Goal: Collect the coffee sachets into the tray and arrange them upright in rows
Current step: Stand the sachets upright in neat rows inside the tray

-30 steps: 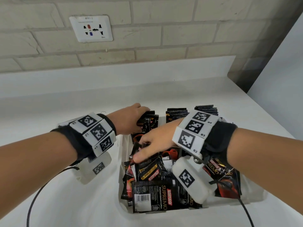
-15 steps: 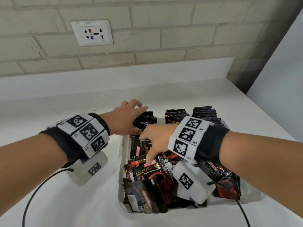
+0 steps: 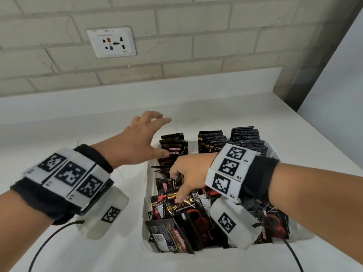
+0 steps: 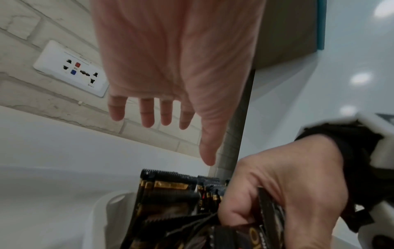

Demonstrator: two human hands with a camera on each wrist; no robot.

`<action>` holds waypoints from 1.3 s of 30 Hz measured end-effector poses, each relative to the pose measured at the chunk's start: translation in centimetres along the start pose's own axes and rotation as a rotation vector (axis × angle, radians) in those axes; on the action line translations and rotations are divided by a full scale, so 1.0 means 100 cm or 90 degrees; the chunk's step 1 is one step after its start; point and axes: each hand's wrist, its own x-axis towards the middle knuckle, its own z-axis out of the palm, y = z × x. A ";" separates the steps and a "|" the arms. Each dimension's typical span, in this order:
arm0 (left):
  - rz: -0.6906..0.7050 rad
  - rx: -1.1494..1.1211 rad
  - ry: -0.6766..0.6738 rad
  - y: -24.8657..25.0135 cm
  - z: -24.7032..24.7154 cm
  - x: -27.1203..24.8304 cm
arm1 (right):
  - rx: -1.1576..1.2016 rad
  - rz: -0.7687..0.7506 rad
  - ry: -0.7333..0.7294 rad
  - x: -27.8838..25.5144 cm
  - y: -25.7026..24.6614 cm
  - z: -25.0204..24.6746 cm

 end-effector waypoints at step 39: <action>0.076 0.145 0.006 -0.005 0.040 0.052 | 0.161 -0.072 -0.021 -0.015 0.014 0.018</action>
